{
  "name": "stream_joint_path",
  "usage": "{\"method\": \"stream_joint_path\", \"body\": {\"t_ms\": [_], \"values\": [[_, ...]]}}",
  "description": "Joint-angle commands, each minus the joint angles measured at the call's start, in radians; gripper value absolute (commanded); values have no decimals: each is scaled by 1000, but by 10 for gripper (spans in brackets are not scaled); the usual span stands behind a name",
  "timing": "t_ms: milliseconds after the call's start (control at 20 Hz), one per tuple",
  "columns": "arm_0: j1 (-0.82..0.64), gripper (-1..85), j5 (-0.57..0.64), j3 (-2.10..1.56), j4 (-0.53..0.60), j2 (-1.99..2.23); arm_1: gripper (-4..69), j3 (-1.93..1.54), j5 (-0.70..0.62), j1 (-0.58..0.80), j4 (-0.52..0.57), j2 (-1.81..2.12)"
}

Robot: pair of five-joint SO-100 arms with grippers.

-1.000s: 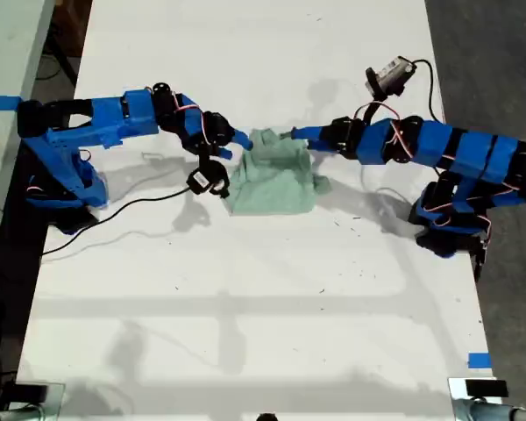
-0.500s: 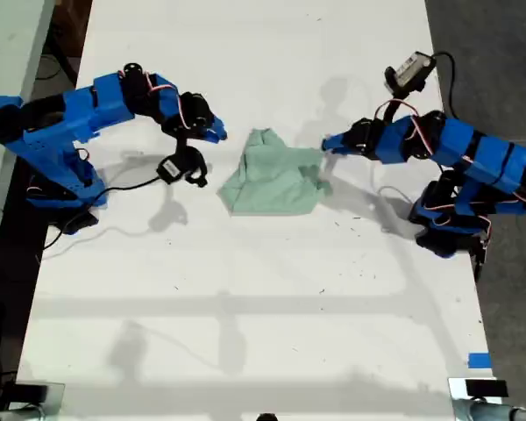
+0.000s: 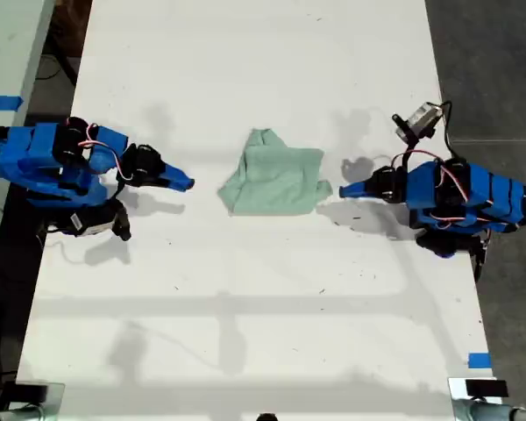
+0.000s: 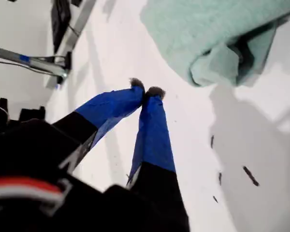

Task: Fold t shirt

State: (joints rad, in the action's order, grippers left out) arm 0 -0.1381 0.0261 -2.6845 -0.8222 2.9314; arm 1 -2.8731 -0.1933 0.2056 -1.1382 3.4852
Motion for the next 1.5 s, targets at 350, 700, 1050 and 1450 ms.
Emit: {"method": "stream_joint_path", "body": {"t_ms": [350, 700, 1050, 1450], "values": [[100, 115, -60, -540, -23, 664, 141, -213, 206, -29, -38, 20], [48, 115, -67, -511, -198, 669, -16, -130, -52, -38, -54, 20], [-34, 116, -69, -529, -241, 670, 400, -29, -67, -199, -275, 20], [-29, 116, -61, -529, -239, 670, 314, -207, -3, -161, -250, 21]]}}
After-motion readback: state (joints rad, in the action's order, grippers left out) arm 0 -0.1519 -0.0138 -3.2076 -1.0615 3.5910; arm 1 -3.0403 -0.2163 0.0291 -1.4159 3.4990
